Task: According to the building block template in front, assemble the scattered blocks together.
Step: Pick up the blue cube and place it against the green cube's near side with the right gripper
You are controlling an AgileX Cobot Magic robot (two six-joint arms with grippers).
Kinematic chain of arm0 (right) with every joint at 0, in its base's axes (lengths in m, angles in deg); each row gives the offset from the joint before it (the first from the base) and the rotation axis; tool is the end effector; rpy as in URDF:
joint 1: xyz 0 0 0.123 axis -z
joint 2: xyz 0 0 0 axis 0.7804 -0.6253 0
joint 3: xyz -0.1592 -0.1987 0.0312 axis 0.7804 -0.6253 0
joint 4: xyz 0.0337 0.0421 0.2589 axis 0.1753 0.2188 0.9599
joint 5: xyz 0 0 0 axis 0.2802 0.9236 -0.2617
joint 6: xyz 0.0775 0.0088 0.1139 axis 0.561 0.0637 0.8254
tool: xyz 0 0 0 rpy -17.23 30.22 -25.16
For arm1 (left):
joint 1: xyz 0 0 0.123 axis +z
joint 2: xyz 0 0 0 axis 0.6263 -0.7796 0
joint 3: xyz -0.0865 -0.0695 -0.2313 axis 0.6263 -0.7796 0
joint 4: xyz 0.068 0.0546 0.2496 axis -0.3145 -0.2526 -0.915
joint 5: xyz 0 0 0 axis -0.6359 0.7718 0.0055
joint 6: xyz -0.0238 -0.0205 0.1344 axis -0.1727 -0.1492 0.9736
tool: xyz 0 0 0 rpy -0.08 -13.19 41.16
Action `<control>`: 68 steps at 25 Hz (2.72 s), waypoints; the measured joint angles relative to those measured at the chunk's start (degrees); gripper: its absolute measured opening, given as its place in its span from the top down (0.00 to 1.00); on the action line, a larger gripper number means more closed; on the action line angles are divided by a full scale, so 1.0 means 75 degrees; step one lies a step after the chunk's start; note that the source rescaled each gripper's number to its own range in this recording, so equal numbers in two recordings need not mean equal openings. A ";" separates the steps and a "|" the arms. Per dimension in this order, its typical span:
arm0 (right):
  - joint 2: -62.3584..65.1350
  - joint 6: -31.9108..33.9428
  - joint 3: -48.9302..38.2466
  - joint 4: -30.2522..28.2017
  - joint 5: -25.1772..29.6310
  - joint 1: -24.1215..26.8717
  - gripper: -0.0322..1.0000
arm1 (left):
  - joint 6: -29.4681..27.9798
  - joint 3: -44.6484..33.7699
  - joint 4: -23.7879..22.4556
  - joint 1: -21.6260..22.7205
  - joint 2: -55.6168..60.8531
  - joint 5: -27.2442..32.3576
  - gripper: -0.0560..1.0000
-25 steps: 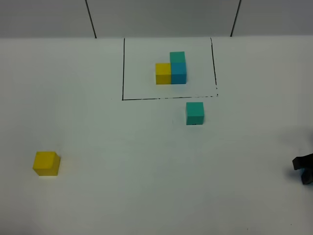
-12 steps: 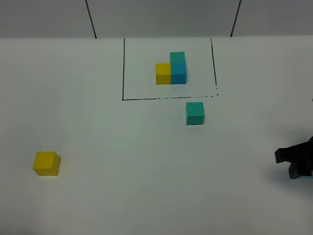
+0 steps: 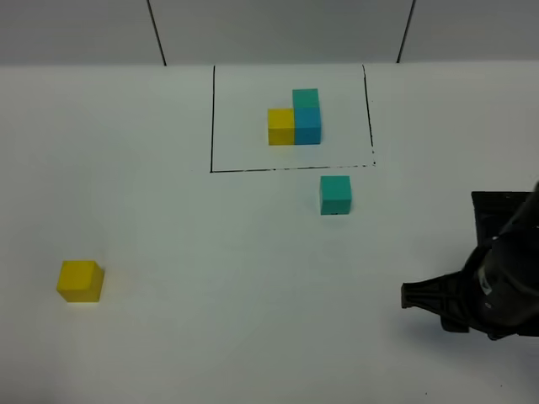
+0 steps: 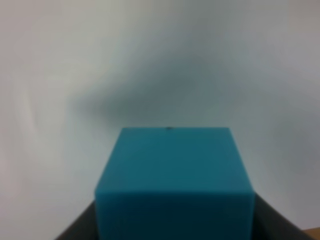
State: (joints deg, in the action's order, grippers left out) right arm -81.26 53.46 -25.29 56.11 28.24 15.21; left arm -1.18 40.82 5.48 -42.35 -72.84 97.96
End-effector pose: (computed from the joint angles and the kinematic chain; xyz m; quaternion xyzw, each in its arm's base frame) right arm 0.2047 0.1187 0.1185 0.0927 0.9909 -0.0423 0.0878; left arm 0.0747 -0.0146 0.2642 0.0323 0.8504 -0.0549 0.5223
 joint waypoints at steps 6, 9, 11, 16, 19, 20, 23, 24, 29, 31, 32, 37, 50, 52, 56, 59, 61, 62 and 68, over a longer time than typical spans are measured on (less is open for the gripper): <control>-0.1818 0.0130 0.1709 -0.0032 0.0173 0.0001 0.95 | 0.0000 0.0000 0.0000 0.0000 0.0000 0.0000 0.36; -0.2726 -0.0107 0.2693 -0.0032 0.0189 -0.0082 0.95 | 0.0000 0.0000 0.0000 0.0000 0.0000 0.0000 0.36; -0.3266 -0.0310 0.3336 -0.0006 0.0196 -0.0176 0.95 | 0.0000 0.0000 0.0000 0.0000 0.0000 0.0000 0.36; -0.4411 -0.1123 0.4521 0.0370 0.0188 -0.0288 0.95 | 0.0000 0.0000 0.0000 0.0000 0.0000 0.0000 0.36; -0.4876 -0.1479 0.4975 0.0527 0.0181 -0.0288 0.95 | 0.0000 0.0000 0.0000 0.0000 0.0000 0.0000 0.36; -0.4997 -0.1559 0.5064 0.0546 0.0166 -0.0281 0.95 | 0.0000 0.0000 0.0000 0.0000 0.0000 0.0000 0.36; -0.5223 -0.1731 0.5139 0.0706 0.0003 -0.0138 0.95 | 0.0000 0.0000 0.0000 0.0000 0.0000 0.0000 0.36; -0.5284 -0.1805 0.5147 0.0809 -0.0034 -0.0045 0.95 | 0.0000 0.0000 0.0000 0.0000 0.0000 0.0000 0.36; -0.5418 -0.2071 0.5154 0.0966 -0.0197 0.0326 0.95 | 0.0000 0.0000 0.0000 0.0000 0.0000 0.0000 0.36; -0.5418 -0.2145 0.5162 0.0997 -0.0200 0.0391 0.95 | 0.0000 0.0000 0.0000 0.0000 0.0000 0.0000 0.36; -0.5418 -0.2180 0.5162 0.0998 -0.0204 0.0406 0.95 | 0.0000 0.0000 0.0000 0.0000 0.0000 0.0000 0.36; -0.5526 -0.2262 0.5162 0.1046 -0.0329 0.0480 0.95 | 0.0000 0.0000 0.0000 0.0000 0.0000 0.0000 0.36; -0.5759 -0.2442 0.5177 0.1244 -0.0635 0.0557 0.96 | 0.0000 0.0000 0.0000 0.0000 0.0000 0.0000 0.36; -0.5759 -0.2442 0.5177 0.1244 -0.0651 0.0557 0.96 | 0.0000 0.0000 0.0000 0.0000 0.0000 0.0000 0.36; -0.5759 -0.2442 0.5177 0.1253 -0.0684 0.0624 0.96 | 0.0000 0.0000 0.0000 0.0000 0.0000 0.0000 0.36; -0.5759 -0.2442 0.5177 0.1246 -0.0708 0.0632 0.96 | 0.0000 0.0000 0.0000 0.0000 0.0000 0.0000 0.36; -0.5759 -0.2442 0.5177 0.1238 -0.0708 0.0632 0.96 | 0.0000 0.0000 0.0000 0.0000 0.0000 0.0000 0.36; -0.5764 -0.2442 0.5177 0.1238 -0.0708 0.0632 0.96 | 0.0000 0.0000 0.0000 0.0000 0.0000 0.0000 0.36; -0.5845 -0.2442 0.5202 0.1336 -0.0723 0.0697 0.96 | 0.0000 0.0000 0.0000 0.0000 0.0000 0.0000 0.36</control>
State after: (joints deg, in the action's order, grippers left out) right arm -125.10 35.15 13.73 66.13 22.82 20.44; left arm -1.18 40.82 5.48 -42.35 -72.84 97.96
